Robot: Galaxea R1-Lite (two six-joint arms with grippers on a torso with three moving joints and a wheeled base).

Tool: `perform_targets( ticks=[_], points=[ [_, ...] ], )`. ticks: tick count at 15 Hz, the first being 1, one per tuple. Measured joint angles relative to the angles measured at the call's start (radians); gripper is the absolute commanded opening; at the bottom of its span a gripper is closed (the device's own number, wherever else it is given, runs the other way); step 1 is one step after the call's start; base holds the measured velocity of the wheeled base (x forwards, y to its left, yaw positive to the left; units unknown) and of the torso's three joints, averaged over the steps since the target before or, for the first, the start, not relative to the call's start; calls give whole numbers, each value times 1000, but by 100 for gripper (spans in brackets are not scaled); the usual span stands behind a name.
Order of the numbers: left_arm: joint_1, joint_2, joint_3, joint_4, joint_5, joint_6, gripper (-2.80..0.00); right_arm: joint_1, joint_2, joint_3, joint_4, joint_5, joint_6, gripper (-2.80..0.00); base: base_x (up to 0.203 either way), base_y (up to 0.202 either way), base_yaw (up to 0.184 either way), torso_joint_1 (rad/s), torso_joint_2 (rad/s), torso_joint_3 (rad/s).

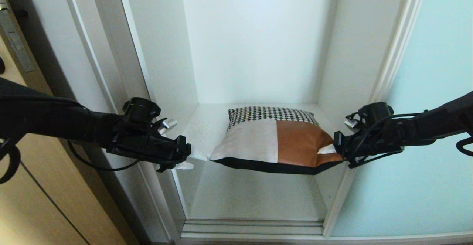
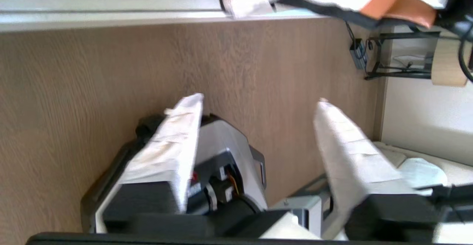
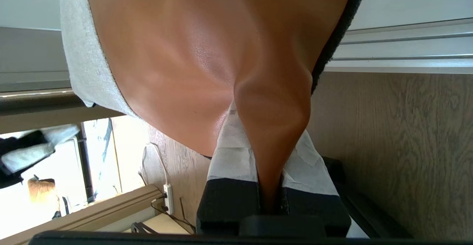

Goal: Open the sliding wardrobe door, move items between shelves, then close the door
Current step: Place the pillow on the lower shelf

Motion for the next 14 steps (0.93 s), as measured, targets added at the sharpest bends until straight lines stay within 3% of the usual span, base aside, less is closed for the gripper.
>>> perform_targets(
  ticks=[4,8,14],
  points=[
    [-1,91,-98,-1,-13,0,0,-1,0,-4,0,4,0,-280,0,0,0,0,0,0],
    [-3,171,-166,-33,-120,0,0,-1,9,-10,-3,10,-1,-280,0,0,0,0,0,0],
    [-55,275,-319,-36,-118,0,0,2,17,-18,-2,14,-9,-280,0,0,0,0,0,0]
  ],
)
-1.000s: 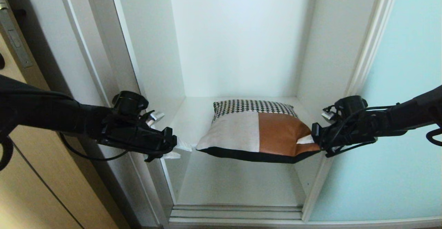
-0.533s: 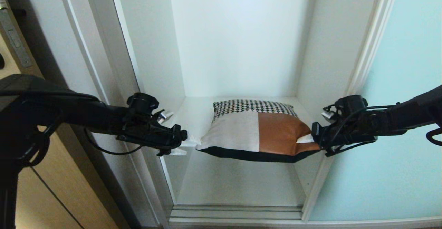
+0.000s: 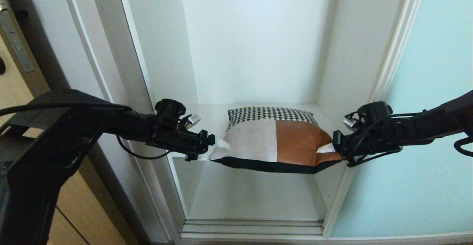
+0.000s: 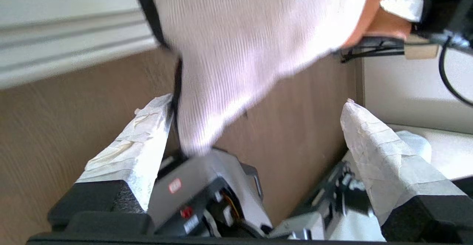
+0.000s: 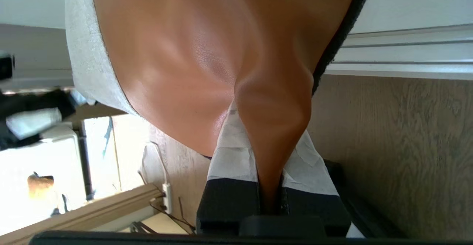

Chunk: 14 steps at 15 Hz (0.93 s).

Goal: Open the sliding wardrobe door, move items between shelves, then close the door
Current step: Place the pillow on the lower shelf

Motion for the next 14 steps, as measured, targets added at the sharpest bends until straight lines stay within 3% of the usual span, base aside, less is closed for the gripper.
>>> perform_targets(
  ticks=[8,9,11,14],
  points=[
    [-41,101,-130,0,4,-34,0,0,5,5,4,11,-28,-280,0,0,0,0,0,0],
    [-44,104,-132,-1,5,-34,-280,0,6,5,4,11,-28,-280,0,0,0,0,0,0],
    [-46,111,-143,-1,17,-36,-280,0,7,5,3,11,-28,-280,0,0,0,0,0,0],
    [-48,133,-178,0,105,-69,-280,0,7,5,5,12,-28,-280,0,0,0,0,0,0]
  ],
)
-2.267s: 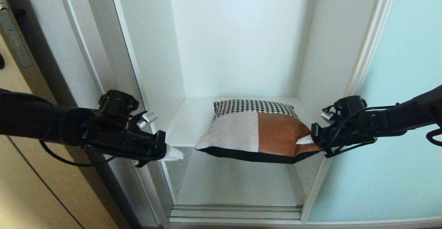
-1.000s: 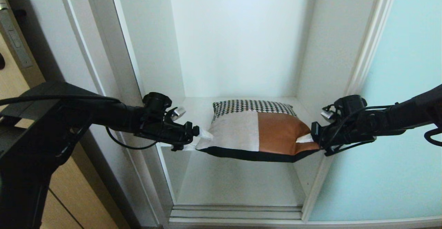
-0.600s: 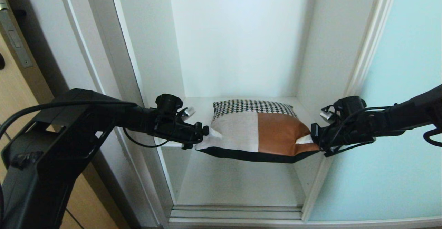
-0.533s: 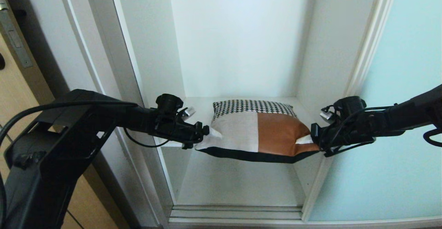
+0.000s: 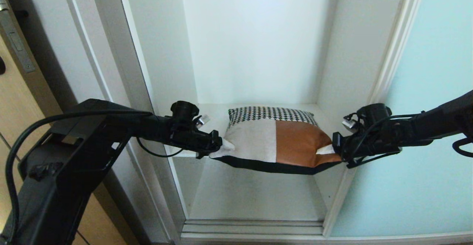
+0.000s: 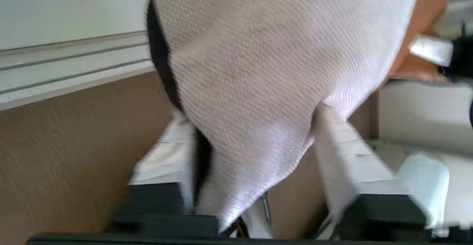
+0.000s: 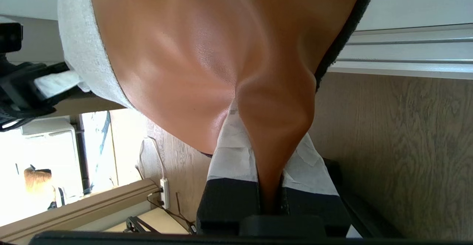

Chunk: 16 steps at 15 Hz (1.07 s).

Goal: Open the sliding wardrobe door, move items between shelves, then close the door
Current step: Place the pillow on the lower shelf

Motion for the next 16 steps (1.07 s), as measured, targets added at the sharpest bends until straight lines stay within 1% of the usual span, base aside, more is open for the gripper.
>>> perform_targets(
  ticks=[2,3,7,10,12,14,16],
  points=[
    [0,4,-18,0,7,-47,-280,0,0,-1,0,0,0,-280,0,0,0,0,0,0],
    [0,3,-22,0,12,-56,-280,0,0,-2,1,0,0,-280,0,0,0,0,0,0],
    [-4,-21,-8,-1,16,-60,-280,0,-7,2,0,3,-1,-280,0,0,0,0,0,0],
    [-15,-88,78,-55,18,-60,-280,0,-48,23,5,25,-1,-280,0,0,0,0,0,0],
    [-42,-158,152,-101,20,-69,-280,6,-95,47,8,39,0,-280,0,0,0,0,0,0],
    [-82,-219,211,-118,44,-86,-280,18,-146,84,10,43,1,-280,0,0,0,0,0,0],
    [-104,-271,271,-124,68,-94,-280,28,-204,137,9,44,-1,-280,0,0,0,0,0,0]
  ],
)
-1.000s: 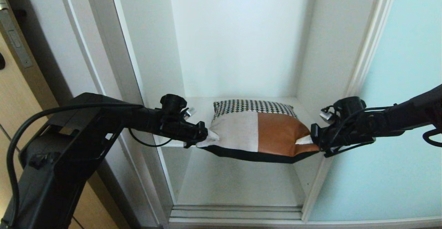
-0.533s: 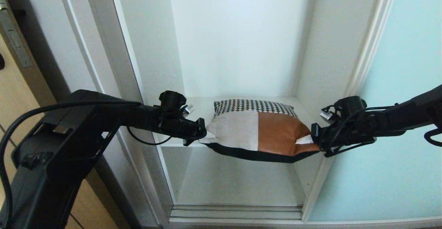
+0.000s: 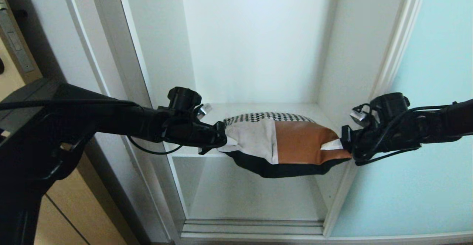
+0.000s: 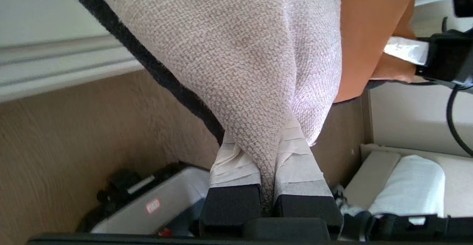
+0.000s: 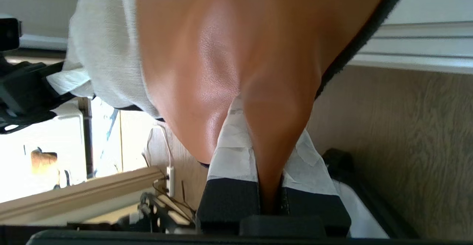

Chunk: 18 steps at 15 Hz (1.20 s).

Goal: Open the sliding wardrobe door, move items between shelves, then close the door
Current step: Place the pillow on the lower shelf

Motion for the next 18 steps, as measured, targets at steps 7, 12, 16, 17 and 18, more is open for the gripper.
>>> perform_targets(
  ticks=[7,12,16,17,18],
  points=[
    [-27,-146,206,-137,85,-38,-280,28,-188,132,6,2,0,-280,0,0,0,0,0,0],
    [-50,-226,303,-141,121,-39,-280,35,-306,174,74,12,-3,-280,0,0,0,0,0,0],
    [-101,-303,358,-131,186,-39,-280,54,-408,262,77,20,-3,-280,0,0,0,0,0,0],
    [-120,-320,377,-133,218,-39,-280,57,-432,282,79,20,-4,-280,0,0,0,0,0,0],
    [-140,-340,399,-137,244,-39,-280,62,-456,303,79,22,-4,-280,0,0,0,0,0,0]
  ],
)
